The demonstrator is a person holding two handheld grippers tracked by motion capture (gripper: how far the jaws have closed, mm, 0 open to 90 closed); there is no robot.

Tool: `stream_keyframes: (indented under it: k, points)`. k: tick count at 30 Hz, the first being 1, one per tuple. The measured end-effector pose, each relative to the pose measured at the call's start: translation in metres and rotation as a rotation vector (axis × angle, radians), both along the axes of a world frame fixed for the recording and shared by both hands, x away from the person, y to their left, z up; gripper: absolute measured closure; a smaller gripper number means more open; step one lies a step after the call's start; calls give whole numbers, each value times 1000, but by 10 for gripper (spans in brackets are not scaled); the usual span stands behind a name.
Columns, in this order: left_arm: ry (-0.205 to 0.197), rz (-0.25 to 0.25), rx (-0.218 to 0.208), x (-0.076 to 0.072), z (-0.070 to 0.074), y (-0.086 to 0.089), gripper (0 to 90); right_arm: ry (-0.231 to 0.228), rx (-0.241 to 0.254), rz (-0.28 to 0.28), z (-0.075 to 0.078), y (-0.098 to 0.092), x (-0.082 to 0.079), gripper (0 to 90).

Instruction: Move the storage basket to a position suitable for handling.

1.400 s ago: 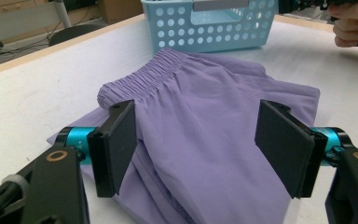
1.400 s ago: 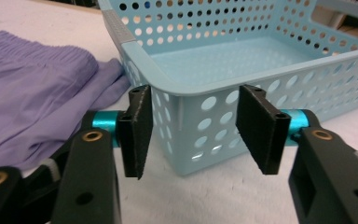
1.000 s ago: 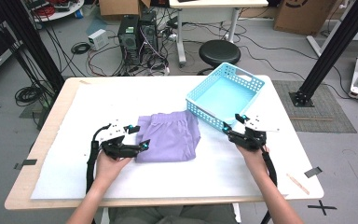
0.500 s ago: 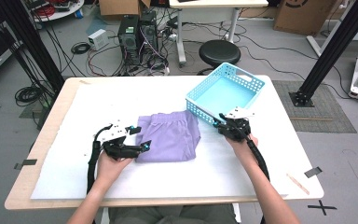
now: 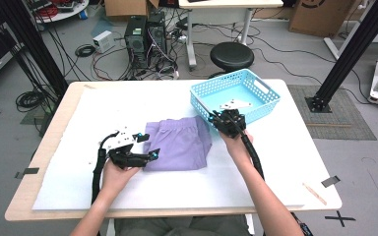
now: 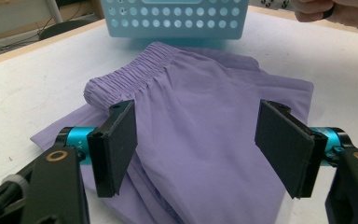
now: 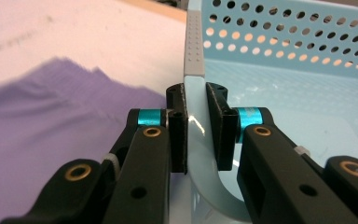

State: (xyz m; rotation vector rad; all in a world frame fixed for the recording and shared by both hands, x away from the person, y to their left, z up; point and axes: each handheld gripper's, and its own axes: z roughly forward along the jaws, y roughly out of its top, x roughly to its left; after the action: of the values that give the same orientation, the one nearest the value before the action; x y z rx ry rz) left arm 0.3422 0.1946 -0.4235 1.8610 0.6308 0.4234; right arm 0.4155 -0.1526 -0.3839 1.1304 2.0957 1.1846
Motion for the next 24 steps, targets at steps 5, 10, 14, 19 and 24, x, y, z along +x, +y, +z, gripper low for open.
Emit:
stream_keyframes:
  k: [5, 10, 14, 19, 24]
  points:
    - [-1, 1, -1, 0, 0, 2, 296, -13, 20, -29, 8, 20, 1, 805]
    - [1, 9, 0, 0, -1, 3, 296, -38, 44, -68, 11, 50, 1, 804]
    - [0, 7, 2, -1, -2, 3, 296, -46, 43, -83, 6, 70, 1, 798]
    - [-2, 6, -4, -2, -2, 4, 296, -48, 73, -1, 2, 75, 1, 671]
    - [-4, 5, -5, -1, -2, 4, 296, -130, 69, 111, 14, 56, -9, 481]
